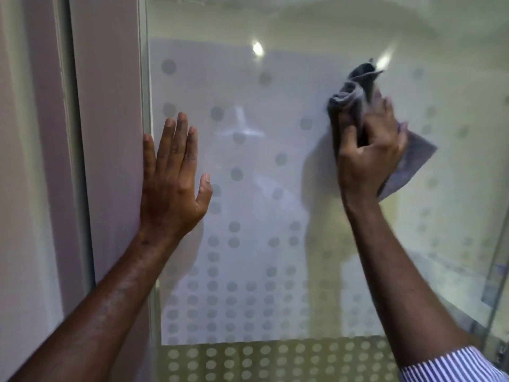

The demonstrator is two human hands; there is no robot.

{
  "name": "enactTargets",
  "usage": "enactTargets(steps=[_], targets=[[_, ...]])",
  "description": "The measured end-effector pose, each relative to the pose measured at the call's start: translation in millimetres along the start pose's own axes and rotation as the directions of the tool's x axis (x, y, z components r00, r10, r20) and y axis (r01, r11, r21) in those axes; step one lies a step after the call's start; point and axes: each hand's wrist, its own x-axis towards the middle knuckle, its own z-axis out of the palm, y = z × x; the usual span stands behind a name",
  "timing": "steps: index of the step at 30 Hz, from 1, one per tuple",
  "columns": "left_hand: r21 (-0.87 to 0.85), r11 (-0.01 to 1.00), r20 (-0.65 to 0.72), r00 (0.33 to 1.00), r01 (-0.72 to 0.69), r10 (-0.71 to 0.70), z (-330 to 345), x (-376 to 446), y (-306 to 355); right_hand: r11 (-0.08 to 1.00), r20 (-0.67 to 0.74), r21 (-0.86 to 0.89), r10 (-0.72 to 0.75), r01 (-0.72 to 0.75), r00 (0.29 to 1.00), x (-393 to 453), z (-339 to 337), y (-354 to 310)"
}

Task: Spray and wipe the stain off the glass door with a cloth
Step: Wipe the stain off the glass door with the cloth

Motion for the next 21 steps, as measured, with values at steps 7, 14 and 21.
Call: enactTargets(steps=[7, 14, 21], targets=[[-0.017, 1.0, -0.024, 1.0, -0.018, 0.018, 0, 0, -2, 0.713, 0.335, 0.066, -0.674, 0.698, 0.658, -84, 7, -30], [-0.045, 0.999, -0.03, 0.999, -0.021, 0.02, 0, -2, -2, 0.871, 0.103, -0.271, -0.397, 0.41, 0.912, 7, -34, 74], [-0.064, 0.998, -0.036, 0.999, -0.006, 0.004, 2, -2, 0, 0.885, -0.268, -0.144, 0.396, -0.443, 0.878, 38, -89, 149]])
